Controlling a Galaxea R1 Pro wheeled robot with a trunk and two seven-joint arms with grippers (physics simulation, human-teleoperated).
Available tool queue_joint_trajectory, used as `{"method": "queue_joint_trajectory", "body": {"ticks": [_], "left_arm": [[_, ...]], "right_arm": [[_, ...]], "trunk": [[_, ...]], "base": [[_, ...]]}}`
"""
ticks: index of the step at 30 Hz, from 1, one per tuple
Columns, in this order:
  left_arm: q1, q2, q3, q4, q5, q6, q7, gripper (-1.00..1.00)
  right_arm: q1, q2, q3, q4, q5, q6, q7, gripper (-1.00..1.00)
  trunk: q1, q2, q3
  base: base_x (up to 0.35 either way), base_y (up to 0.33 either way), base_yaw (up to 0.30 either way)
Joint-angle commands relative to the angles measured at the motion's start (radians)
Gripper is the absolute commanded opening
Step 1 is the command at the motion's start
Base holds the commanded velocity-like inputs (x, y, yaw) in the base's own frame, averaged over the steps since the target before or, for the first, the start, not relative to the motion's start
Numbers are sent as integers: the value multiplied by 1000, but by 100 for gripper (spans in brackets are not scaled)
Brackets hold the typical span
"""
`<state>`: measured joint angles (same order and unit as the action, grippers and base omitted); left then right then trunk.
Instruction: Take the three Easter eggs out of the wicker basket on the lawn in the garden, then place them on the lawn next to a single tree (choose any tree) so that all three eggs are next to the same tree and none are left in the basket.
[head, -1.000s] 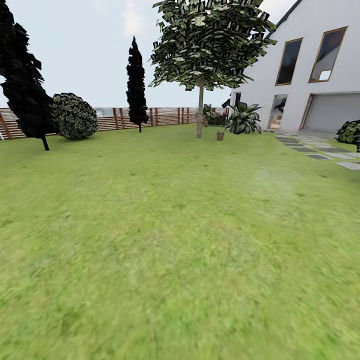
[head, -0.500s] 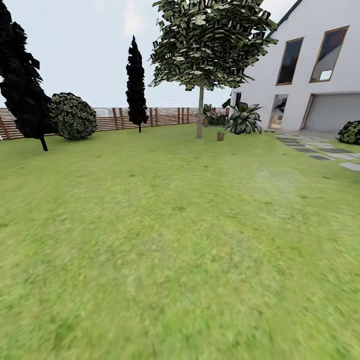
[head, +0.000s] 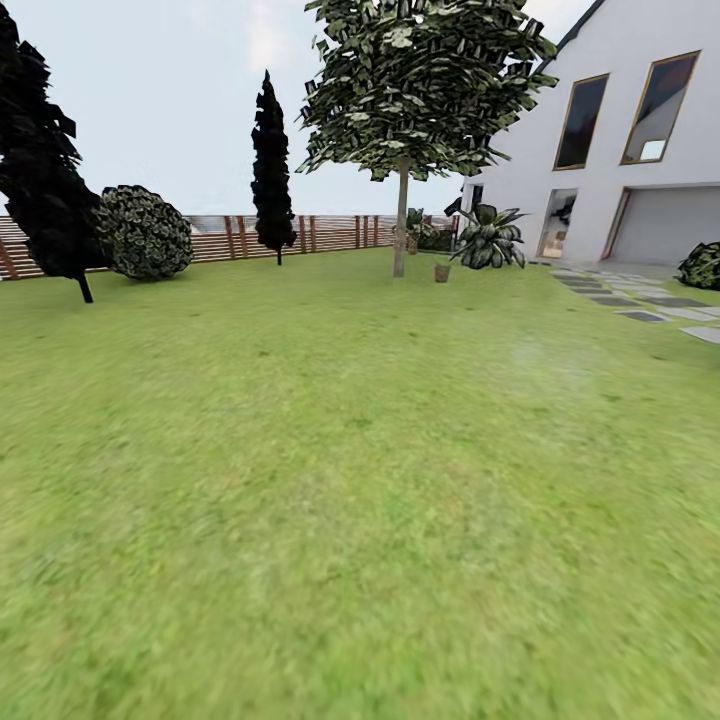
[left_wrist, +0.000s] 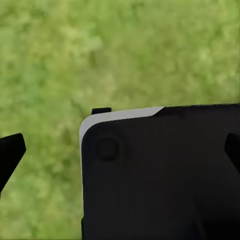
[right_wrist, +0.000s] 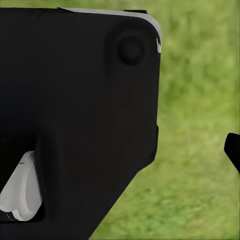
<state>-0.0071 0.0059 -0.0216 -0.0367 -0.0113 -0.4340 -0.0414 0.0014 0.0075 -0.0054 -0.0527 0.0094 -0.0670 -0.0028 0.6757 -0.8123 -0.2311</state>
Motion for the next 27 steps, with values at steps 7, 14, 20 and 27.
{"method": "queue_joint_trajectory", "body": {"ticks": [7,14,20,27], "left_arm": [[-1,1,-2,0,-1,-3,-2,100],[-1,1,-2,0,0,-4,-3,100],[-1,2,-2,0,1,-5,-2,100],[-1,2,-1,0,1,-5,-3,100]], "right_arm": [[0,0,-1,-1,1,-2,0,100],[0,0,-1,-1,1,-2,0,100],[0,0,-1,-1,1,-2,0,100],[0,0,-1,-1,0,-2,0,100]], "trunk": [[0,-1,-1],[0,-1,-1],[0,-1,-1],[0,-1,-1]], "base": [[180,0,0],[161,0,0],[147,0,0],[135,0,0]]}}
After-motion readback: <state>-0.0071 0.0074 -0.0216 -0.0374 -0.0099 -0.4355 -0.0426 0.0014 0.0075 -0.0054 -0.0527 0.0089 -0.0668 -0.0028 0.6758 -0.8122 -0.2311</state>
